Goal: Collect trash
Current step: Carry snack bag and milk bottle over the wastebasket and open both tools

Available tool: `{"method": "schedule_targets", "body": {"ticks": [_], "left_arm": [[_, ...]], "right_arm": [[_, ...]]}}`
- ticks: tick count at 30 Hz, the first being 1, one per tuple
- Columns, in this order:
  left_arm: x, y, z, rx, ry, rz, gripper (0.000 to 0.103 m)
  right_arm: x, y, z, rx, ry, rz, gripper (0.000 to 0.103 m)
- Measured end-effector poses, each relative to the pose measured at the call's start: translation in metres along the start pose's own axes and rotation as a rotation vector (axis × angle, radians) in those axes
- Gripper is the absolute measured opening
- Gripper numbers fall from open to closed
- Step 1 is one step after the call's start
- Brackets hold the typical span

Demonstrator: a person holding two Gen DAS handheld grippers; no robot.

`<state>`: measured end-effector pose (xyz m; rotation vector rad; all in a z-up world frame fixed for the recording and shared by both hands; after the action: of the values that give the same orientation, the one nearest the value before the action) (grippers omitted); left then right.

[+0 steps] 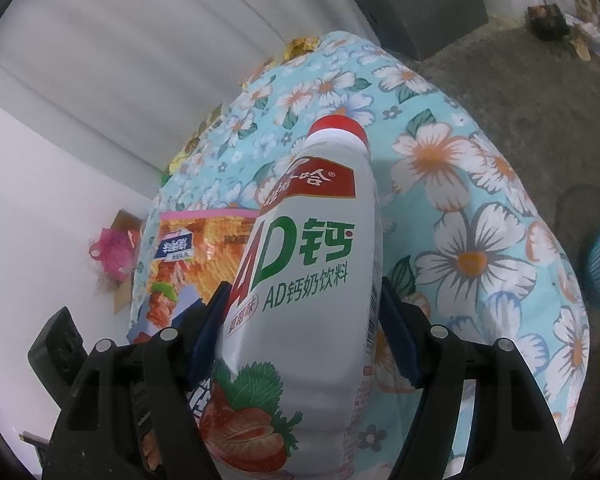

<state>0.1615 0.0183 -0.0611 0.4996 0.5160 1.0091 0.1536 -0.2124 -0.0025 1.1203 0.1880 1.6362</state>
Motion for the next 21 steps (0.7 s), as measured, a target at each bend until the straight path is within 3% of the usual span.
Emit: {"method": "schedule_targets", "body": {"ticks": [9,21], "left_arm": [[-0.007,0.019,0.013,-0.060,0.008,-0.014,0.002],[-0.044,0.046,0.056,-0.179,-0.051,-0.112,0.000]], "right_arm": [[0.003,0.021,0.000,-0.034,-0.008,0.016,0.066],[0.002,0.079,-0.001,-0.156,-0.035,0.024,0.066]]}}
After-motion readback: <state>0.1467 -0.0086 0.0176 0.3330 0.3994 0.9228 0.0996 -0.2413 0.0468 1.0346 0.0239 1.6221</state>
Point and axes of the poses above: each gripper's, at about its wrist camera, not at the fingertips, and y roughly against the way its jaws point, x to its left, z to its top, the point moved 3 cm from there along -y, roughly the way its jaws point, and after that the axes turned 14 degrees about -x, right-handed, at the moved point
